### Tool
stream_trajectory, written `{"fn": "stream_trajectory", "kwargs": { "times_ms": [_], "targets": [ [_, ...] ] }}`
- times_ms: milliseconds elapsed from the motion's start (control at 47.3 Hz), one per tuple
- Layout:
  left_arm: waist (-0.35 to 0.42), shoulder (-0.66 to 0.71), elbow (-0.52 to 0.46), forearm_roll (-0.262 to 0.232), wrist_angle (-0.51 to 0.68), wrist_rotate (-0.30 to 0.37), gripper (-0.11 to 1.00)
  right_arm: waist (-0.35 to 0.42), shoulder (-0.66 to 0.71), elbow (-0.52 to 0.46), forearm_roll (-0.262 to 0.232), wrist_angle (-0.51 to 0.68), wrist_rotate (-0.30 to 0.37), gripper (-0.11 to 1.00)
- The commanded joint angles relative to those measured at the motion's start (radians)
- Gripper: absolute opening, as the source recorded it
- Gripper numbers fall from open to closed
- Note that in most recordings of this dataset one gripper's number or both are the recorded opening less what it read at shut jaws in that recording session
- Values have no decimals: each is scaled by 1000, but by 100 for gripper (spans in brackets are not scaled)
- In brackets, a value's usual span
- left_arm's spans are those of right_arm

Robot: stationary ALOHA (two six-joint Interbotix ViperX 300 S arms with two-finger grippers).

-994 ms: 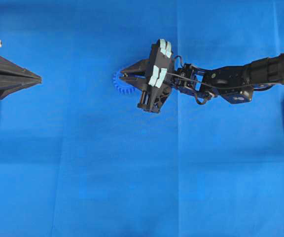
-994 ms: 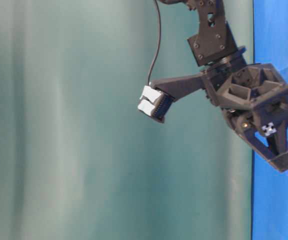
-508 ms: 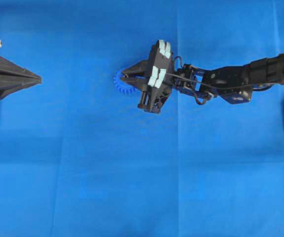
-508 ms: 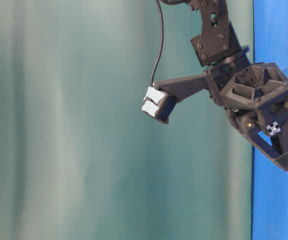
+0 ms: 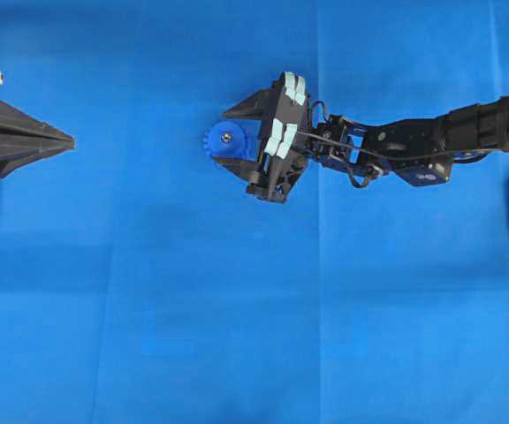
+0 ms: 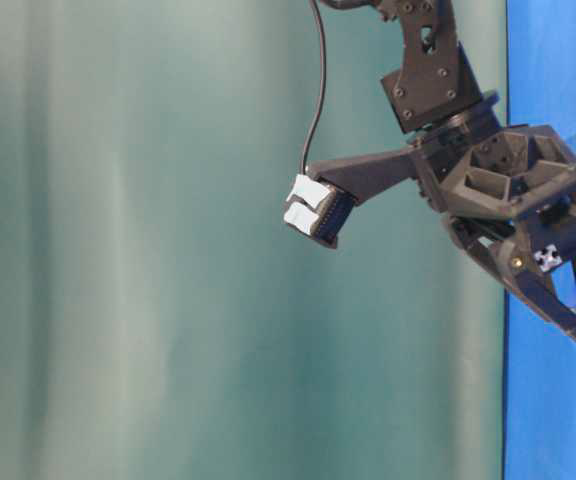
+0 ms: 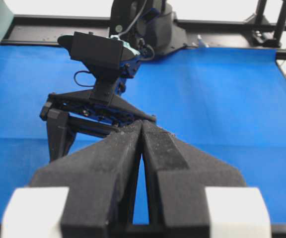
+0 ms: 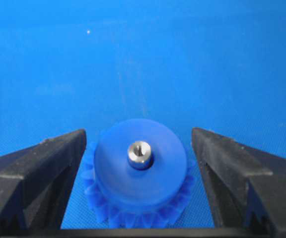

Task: Insert the shaft placed at a random location into the center hole of the small gear at another random location.
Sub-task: 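Lower the shaft into the gear hole and open the right gripper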

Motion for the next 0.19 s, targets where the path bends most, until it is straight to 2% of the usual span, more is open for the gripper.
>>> {"fn": "stream_trajectory", "kwargs": {
  "times_ms": [0, 169],
  "targets": [
    [2, 3, -9, 2, -6, -2, 0, 3, -67, -14, 2, 0, -2, 73],
    [2, 3, -9, 2, -5, -2, 0, 2, -149, -14, -3, 41, -11, 73]
  ]
}}
